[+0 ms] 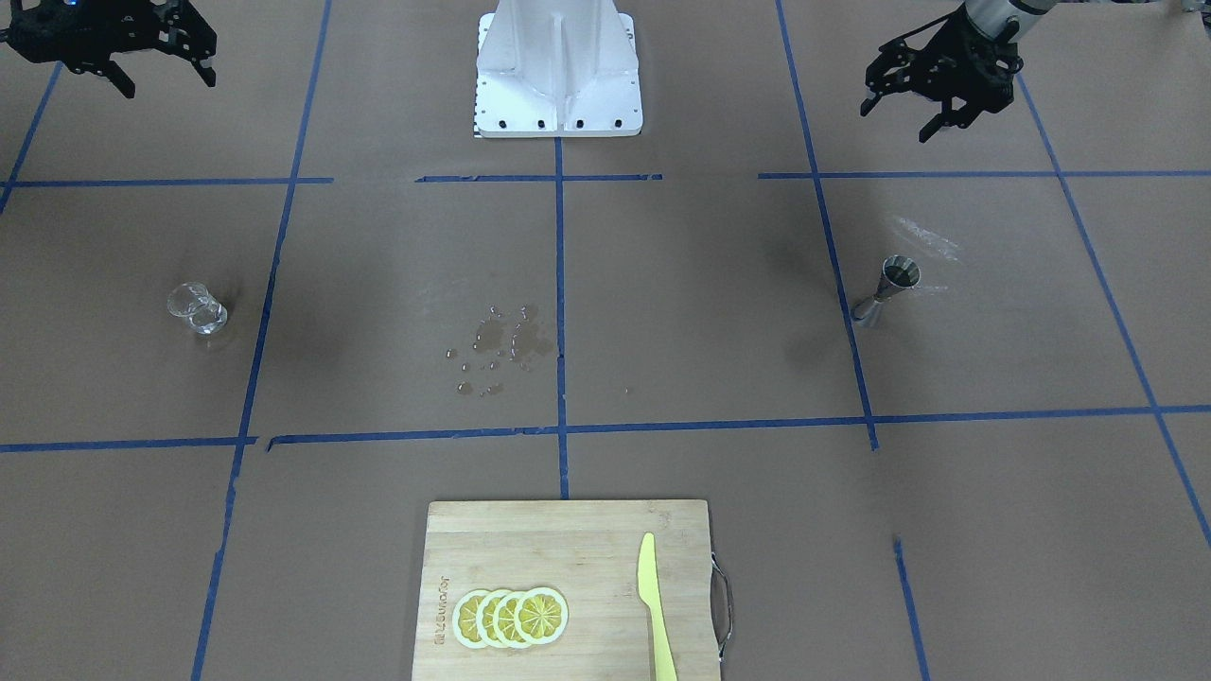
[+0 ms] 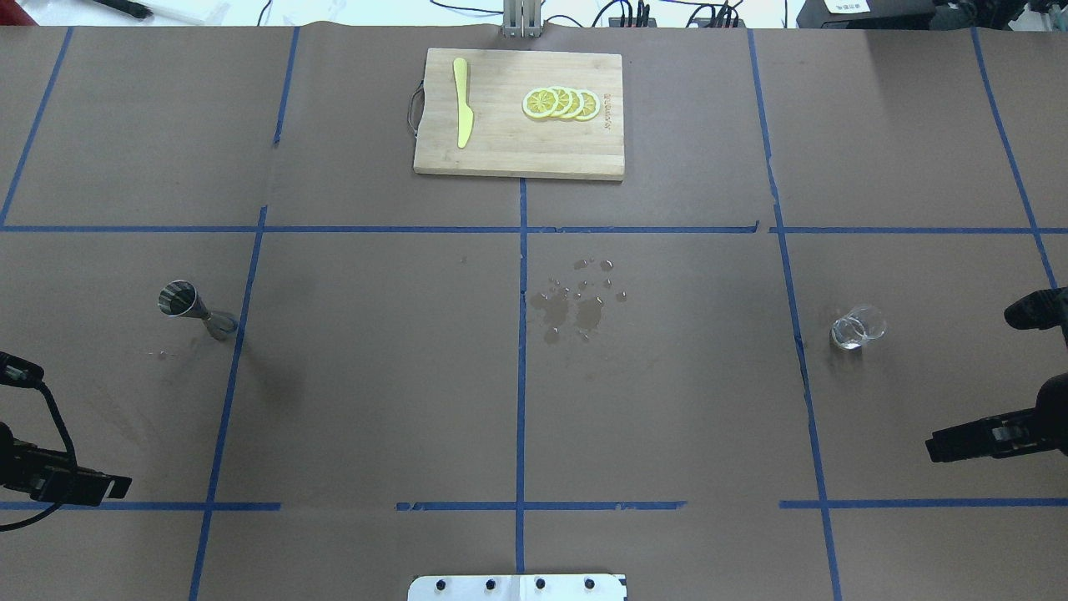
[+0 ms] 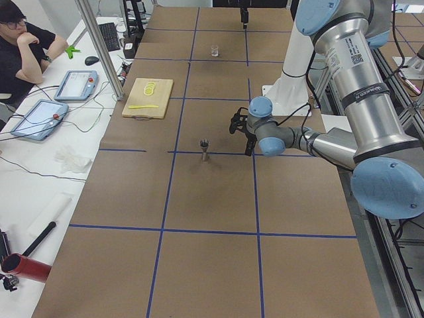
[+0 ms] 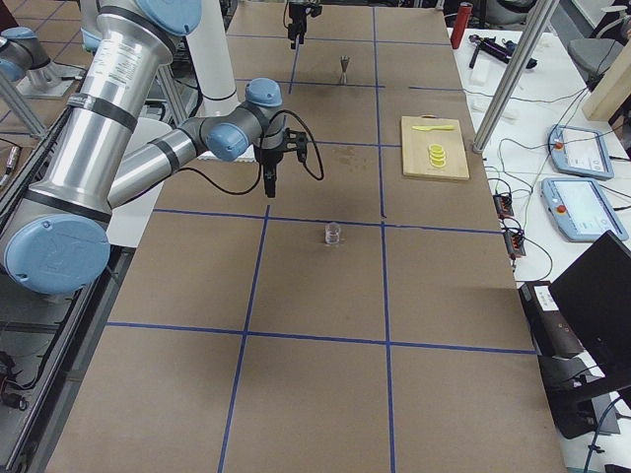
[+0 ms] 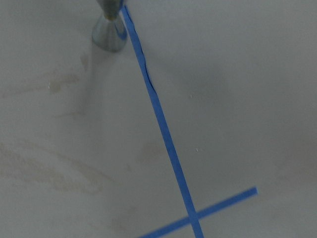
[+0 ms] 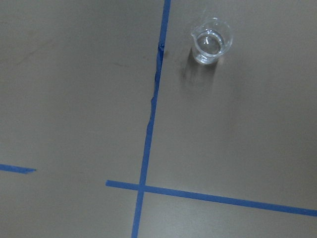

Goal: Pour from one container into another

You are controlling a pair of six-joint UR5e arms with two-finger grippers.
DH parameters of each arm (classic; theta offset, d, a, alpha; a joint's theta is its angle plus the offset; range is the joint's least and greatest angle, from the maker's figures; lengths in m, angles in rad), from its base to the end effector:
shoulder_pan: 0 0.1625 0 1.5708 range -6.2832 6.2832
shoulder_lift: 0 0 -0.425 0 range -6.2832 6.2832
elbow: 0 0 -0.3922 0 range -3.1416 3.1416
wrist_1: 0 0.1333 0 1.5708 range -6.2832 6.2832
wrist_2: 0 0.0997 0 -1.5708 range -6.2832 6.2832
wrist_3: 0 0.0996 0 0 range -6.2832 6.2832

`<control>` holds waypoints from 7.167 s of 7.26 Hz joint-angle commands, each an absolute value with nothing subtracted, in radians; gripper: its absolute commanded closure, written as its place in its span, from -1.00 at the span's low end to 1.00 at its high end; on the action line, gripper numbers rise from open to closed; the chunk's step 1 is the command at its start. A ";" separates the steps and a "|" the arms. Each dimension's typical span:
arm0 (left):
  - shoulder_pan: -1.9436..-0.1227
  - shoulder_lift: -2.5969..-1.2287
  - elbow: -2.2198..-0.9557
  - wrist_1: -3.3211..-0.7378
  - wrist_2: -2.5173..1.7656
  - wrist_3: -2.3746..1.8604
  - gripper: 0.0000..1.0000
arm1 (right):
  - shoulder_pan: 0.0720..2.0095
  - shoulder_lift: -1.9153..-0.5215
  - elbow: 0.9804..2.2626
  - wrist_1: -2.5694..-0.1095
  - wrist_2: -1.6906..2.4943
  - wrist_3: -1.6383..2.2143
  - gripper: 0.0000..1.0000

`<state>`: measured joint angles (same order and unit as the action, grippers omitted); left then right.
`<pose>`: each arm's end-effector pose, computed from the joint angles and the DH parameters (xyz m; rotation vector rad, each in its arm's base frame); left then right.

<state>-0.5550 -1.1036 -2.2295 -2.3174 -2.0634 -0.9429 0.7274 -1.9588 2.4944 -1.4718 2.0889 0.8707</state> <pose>0.2294 -0.2436 0.4388 0.1341 1.0182 0.2973 -0.1743 -0.2676 0.3663 0.0277 -0.7961 -0.1385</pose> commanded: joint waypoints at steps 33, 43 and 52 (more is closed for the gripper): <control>-1.571 -1.578 -1.562 -1.698 -2.379 -0.009 -1.00 | 1.549 -1.582 1.555 -1.330 2.324 0.255 -1.00; -1.569 -1.566 -1.562 -1.738 -2.375 0.081 -1.00 | 1.549 -1.586 1.552 -1.321 2.321 0.259 -1.00; -1.569 -1.569 -1.608 -1.741 -2.376 -0.147 -1.00 | 1.548 -1.582 1.548 -1.318 2.315 0.350 -1.00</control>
<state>-1.5693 -1.5693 -1.6062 -1.7405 -2.3751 -0.1440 1.5490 -1.5844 1.5508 -1.3194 2.3177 0.3220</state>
